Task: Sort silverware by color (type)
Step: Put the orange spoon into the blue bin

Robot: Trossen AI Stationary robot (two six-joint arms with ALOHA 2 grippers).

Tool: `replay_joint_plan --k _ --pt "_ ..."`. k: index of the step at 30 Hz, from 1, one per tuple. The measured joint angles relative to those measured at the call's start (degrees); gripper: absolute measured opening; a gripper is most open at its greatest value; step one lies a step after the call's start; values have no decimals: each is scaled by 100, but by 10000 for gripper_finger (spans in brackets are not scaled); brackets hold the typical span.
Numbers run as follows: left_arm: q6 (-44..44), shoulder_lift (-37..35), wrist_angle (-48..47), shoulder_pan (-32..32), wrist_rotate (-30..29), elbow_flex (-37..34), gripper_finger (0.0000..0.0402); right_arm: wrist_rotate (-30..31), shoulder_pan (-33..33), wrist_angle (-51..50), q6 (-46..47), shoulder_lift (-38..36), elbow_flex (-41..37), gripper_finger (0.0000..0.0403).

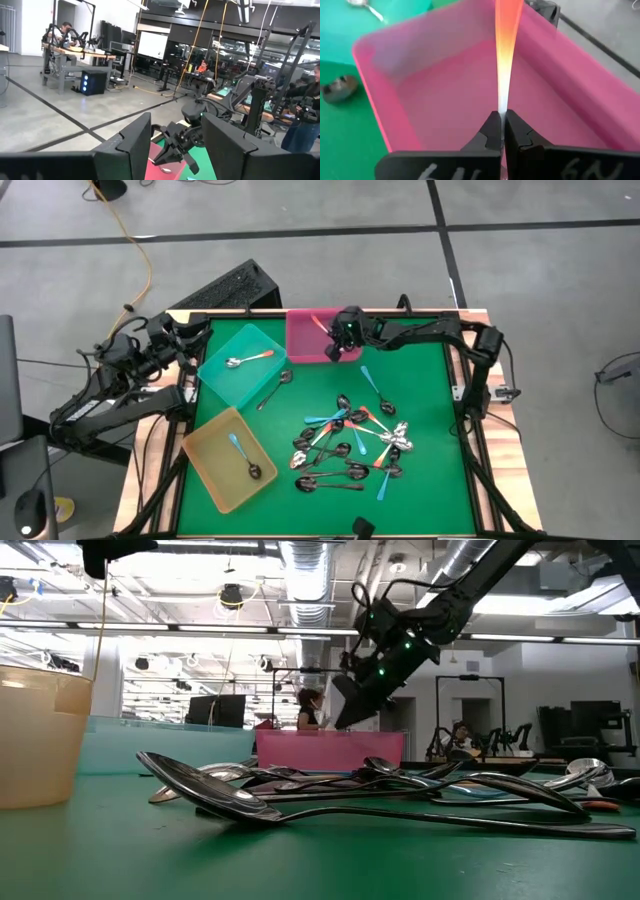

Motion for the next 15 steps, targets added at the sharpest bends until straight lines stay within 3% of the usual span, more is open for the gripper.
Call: replay_joint_plan --k 15 --pt "35 0 -3 2 0 0 158 -13 -31 47 -26 69 15 17"
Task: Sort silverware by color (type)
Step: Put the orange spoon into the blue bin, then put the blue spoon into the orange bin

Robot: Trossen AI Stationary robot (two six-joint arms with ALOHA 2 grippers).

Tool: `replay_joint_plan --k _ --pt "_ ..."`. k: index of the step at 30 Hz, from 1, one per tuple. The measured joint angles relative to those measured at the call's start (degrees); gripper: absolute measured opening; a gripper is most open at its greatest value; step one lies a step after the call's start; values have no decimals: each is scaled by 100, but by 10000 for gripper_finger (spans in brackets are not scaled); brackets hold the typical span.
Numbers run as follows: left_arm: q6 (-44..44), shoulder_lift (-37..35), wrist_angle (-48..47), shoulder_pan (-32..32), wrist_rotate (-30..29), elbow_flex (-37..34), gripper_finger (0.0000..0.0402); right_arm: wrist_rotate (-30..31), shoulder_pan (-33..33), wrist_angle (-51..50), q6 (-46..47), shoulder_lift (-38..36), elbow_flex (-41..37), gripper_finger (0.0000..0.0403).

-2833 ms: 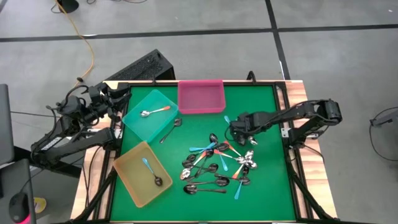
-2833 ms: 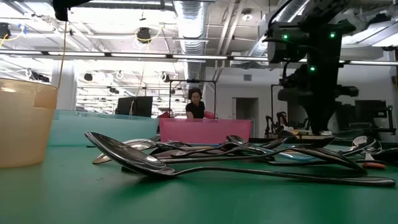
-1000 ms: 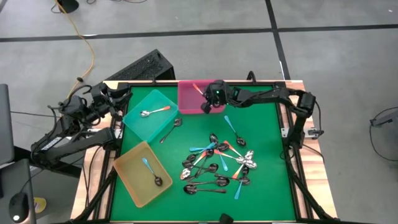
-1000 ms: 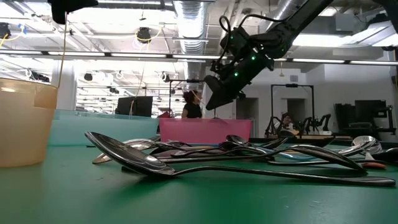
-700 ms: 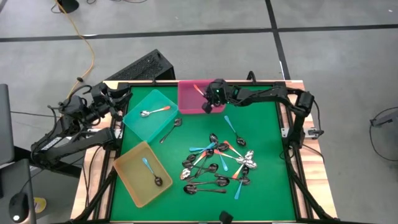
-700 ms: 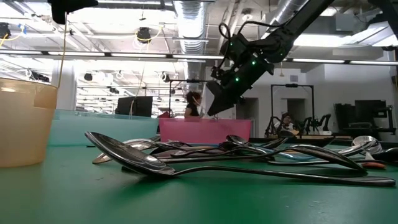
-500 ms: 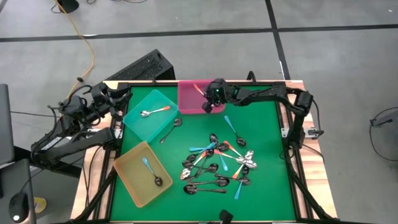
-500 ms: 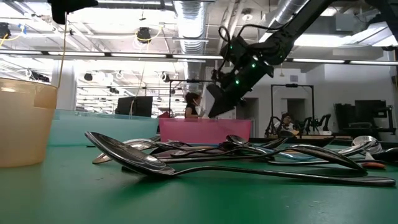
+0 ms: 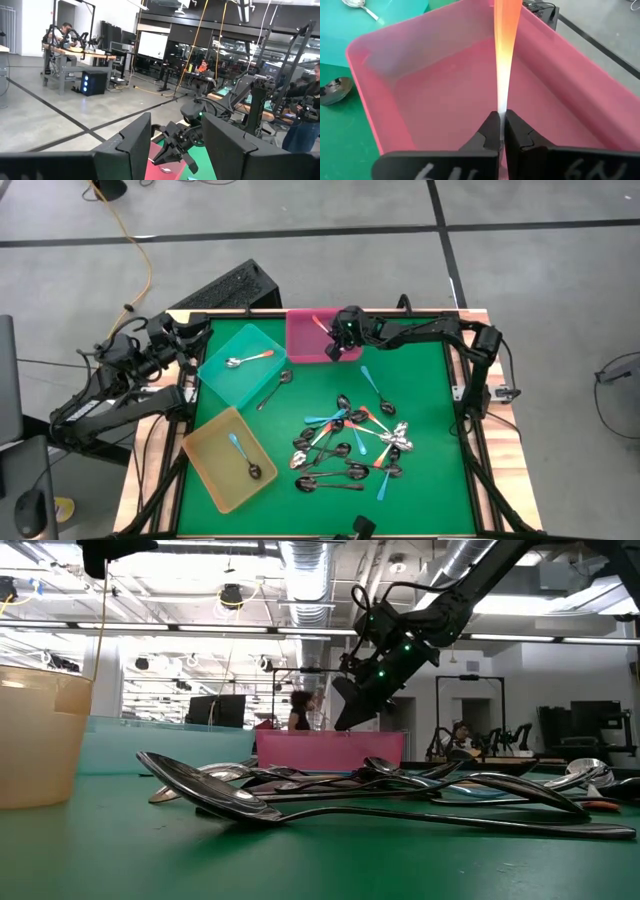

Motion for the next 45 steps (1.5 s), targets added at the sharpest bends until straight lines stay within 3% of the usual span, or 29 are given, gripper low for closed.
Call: replay_joint_plan --k 21,26,34,38,45 --pt "-15 0 -266 -1 0 0 158 -1 -37 25 -21 -2 1 74" --pt "-60 0 -209 0 1 0 158 -287 -37 -231 -74 -264 321 82" --pt "-493 0 -15 -2 116 0 158 -298 116 -2298 -658 -1058 1393 82" --pt "-554 -2 133 0 471 0 158 -296 277 -3686 -668 -1499 1911 82" --pt "-306 -2 174 -1 917 0 158 -295 1166 -5555 -302 -2419 2490 82"
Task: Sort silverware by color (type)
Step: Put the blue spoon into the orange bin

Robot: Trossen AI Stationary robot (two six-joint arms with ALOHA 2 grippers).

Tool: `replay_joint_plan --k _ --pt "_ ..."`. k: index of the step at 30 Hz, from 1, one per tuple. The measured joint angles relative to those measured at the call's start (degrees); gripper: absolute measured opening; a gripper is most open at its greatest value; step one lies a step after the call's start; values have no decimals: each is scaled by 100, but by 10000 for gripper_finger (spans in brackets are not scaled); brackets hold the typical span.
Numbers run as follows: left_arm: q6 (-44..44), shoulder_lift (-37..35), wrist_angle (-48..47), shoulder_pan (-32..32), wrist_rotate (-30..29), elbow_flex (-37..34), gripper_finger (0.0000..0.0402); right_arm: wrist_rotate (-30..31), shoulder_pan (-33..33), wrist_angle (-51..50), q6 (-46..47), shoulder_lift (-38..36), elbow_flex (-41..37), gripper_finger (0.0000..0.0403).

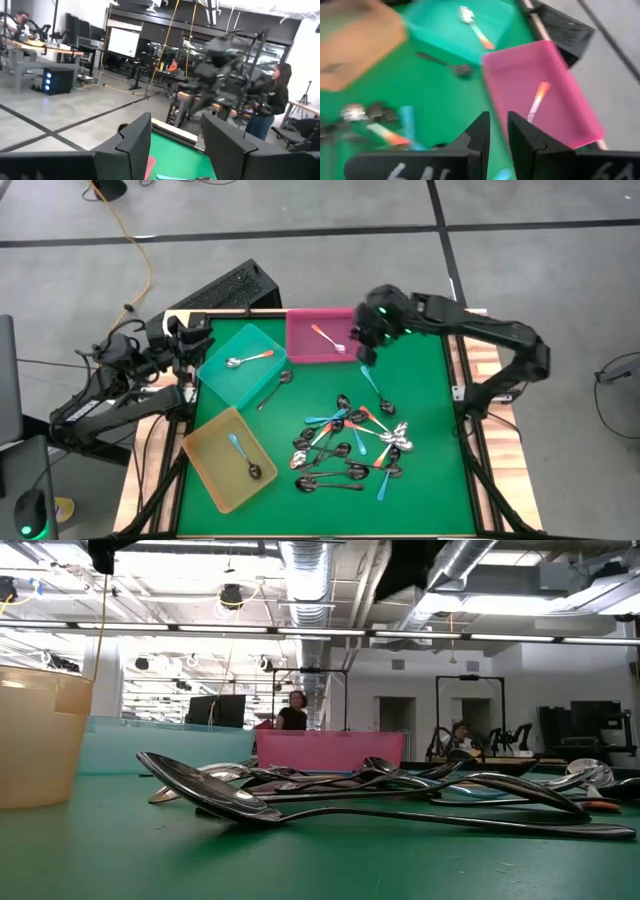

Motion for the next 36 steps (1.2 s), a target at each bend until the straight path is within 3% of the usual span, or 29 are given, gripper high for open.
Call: replay_joint_plan --k 6,12,24,36 --pt "11 0 -2 1 -143 0 158 35 1009 -505 872 -524 -7 82" --pt "-2 0 -14 0 -141 0 158 31 2025 -796 2130 -422 -11 82" --pt "-19 2 -275 0 -139 0 158 33 3786 -1057 3635 1011 -74 81" --pt "159 1 -310 0 -144 0 158 18 4894 -984 4937 2390 -73 81"
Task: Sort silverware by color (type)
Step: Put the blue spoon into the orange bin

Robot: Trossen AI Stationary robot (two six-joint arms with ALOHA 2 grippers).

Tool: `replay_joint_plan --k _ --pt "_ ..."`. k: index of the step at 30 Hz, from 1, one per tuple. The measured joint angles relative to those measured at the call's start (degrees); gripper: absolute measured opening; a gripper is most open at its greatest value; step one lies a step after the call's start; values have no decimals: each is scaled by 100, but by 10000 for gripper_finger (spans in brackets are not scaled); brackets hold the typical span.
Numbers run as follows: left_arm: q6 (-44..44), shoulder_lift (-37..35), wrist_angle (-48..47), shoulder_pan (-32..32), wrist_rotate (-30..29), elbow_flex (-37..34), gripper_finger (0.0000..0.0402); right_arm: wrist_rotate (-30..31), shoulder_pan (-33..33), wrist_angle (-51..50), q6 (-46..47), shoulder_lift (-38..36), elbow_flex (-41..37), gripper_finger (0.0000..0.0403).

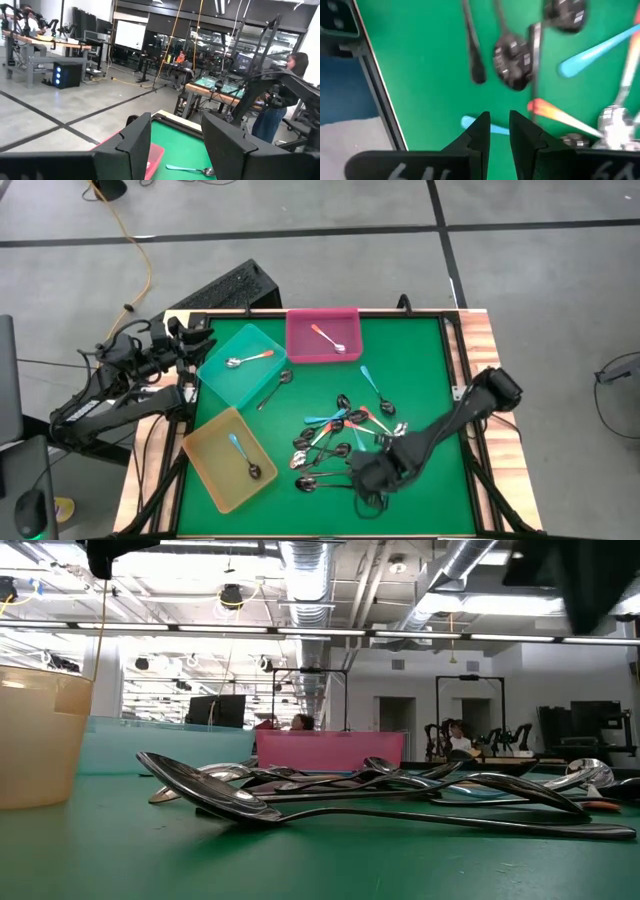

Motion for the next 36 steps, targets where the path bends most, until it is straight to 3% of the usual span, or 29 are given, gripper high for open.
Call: replay_joint_plan --k 9,14,23,31,36 --pt "-3 1 -99 1 -7 0 158 63 191 494 -387 400 3 81" --pt "-5 1 -84 1 -10 0 158 400 167 850 -925 397 5 82" --pt "55 1 -92 1 -19 0 158 1030 -65 634 -744 397 5 87" --pt "94 1 -74 1 -471 0 158 1526 -194 130 -430 397 5 158" --pt "95 1 -72 -1 -471 0 158 1963 -274 710 320 119 -592 211"
